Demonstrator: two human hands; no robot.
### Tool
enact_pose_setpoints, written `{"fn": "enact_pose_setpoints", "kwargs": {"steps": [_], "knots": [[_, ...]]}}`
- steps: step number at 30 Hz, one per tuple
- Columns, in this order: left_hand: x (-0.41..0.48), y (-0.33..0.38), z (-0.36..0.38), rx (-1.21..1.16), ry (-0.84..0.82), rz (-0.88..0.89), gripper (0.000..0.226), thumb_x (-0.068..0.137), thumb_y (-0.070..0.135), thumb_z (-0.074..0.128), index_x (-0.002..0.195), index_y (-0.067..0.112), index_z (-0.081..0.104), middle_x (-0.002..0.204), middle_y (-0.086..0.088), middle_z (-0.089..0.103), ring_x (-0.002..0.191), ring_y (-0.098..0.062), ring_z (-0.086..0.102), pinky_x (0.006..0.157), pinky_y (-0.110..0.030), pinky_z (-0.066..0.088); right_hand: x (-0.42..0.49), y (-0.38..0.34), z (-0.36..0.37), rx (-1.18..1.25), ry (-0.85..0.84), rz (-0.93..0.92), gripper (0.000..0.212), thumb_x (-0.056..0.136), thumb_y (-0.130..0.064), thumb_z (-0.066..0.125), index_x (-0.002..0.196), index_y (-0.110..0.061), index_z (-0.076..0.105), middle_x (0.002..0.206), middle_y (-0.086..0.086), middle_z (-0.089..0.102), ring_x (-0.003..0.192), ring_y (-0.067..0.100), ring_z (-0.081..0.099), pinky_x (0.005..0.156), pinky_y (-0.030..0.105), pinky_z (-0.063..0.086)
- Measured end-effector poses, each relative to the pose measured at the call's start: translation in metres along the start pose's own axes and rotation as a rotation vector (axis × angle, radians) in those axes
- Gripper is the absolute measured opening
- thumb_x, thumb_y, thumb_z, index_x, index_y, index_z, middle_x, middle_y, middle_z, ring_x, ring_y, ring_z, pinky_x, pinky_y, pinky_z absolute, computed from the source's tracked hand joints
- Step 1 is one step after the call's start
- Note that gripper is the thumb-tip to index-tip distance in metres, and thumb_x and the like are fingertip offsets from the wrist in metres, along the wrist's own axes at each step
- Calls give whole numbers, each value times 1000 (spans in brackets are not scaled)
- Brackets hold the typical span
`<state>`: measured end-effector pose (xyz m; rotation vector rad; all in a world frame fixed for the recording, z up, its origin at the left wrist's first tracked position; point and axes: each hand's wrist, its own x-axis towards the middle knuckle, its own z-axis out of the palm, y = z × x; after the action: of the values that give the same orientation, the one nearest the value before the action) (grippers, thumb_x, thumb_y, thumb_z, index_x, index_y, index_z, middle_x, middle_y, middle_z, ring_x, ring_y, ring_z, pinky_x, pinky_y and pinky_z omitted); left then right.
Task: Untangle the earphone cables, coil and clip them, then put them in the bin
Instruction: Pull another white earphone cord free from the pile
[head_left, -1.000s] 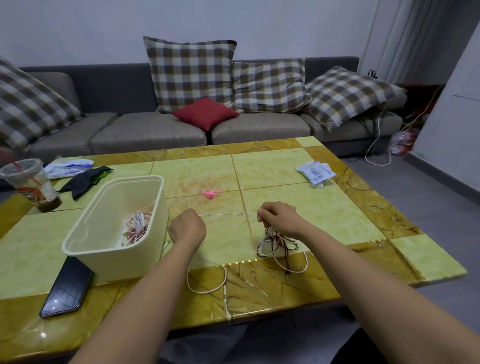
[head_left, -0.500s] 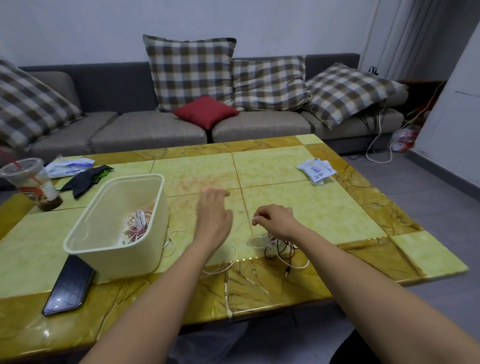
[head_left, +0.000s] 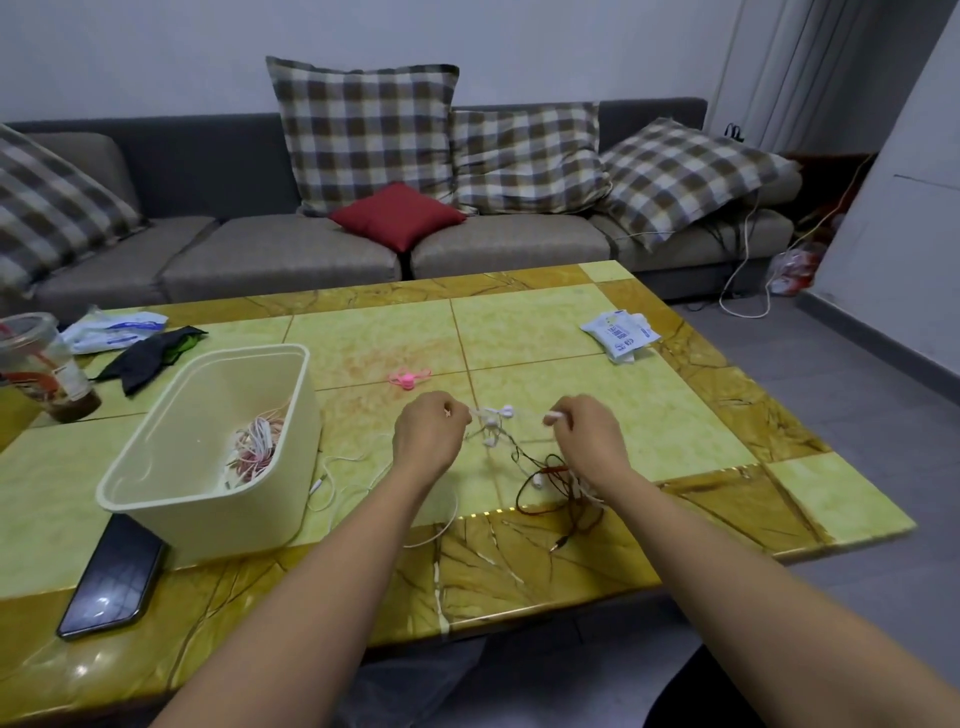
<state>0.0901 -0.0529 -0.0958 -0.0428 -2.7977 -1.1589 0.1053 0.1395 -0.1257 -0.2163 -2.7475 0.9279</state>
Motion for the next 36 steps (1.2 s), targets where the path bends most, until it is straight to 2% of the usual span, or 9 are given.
{"fn": "enact_pose_setpoints", "kwargs": {"steps": [3, 10, 14, 16, 19, 21, 25, 29, 36], "knots": [[2, 9, -2, -68, 72, -30, 26, 93, 22, 47, 83, 20, 71, 75, 9, 58, 61, -7, 49, 52, -26, 31, 9, 3, -11, 12, 232, -22, 30, 96, -7, 44, 98, -9, 75, 91, 7, 53, 92, 28, 52, 69, 33, 35], [0, 17, 0, -191, 166, -129, 25, 92, 26, 52, 89, 19, 76, 88, 7, 62, 69, -14, 51, 52, -25, 31, 12, 10, -17, -482, -114, 199, 28, 95, -15, 43, 109, -12, 67, 116, 11, 63, 115, 30, 47, 85, 34, 35], [-1, 18, 0, -261, 60, -86, 23, 88, 23, 54, 77, 21, 74, 89, 5, 69, 77, -18, 59, 66, -33, 45, 11, -6, -16, -53, -53, 30, 51, 88, -28, 45, 139, -27, 50, 144, 1, 47, 136, 24, 29, 109, 41, 21], [-2, 20, 0, -286, 35, -72, 22, 86, 23, 56, 73, 21, 74, 88, 4, 71, 74, -15, 58, 65, -32, 42, 7, -19, -10, 274, -244, -77, 58, 81, -43, 47, 138, -33, 49, 140, -7, 53, 134, 18, 39, 114, 45, 27], [-1, 19, -1, -269, 53, -62, 20, 85, 22, 57, 76, 16, 75, 86, 5, 69, 67, 5, 46, 68, -29, 38, -2, -29, -3, 378, -474, -113, 36, 85, -49, 64, 110, -24, 69, 97, -5, 74, 94, 8, 67, 90, 35, 53], [-1, 15, -5, -279, 68, -85, 20, 86, 22, 58, 79, 15, 76, 80, 6, 65, 62, 7, 40, 68, -29, 38, -1, -30, -2, 380, -421, -83, 26, 89, -41, 67, 92, -17, 74, 75, 1, 71, 69, 10, 64, 69, 28, 51], [-1, 7, -10, -322, 55, -122, 17, 84, 24, 61, 77, 19, 76, 61, 4, 55, 56, -14, 43, 59, -29, 32, 2, -22, -5, 384, -372, 22, 17, 89, -24, 61, 79, -18, 73, 90, 18, 68, 77, 18, 56, 72, 33, 46], [-3, 5, -9, -356, -33, -146, 16, 85, 19, 63, 79, 16, 77, 45, 9, 43, 49, -14, 34, 54, -26, 25, 4, -26, -11, 498, -176, 86, 20, 92, -19, 55, 79, -13, 69, 68, 1, 57, 62, 12, 46, 58, 26, 36], [-3, 9, -9, -444, -129, -97, 11, 83, 13, 69, 82, 8, 79, 90, -4, 74, 89, -10, 62, 69, -22, 43, 6, -27, -14, 491, -456, -35, 20, 94, -34, 58, 93, -28, 78, 84, 18, 57, 75, 22, 43, 68, 30, 43]]}}
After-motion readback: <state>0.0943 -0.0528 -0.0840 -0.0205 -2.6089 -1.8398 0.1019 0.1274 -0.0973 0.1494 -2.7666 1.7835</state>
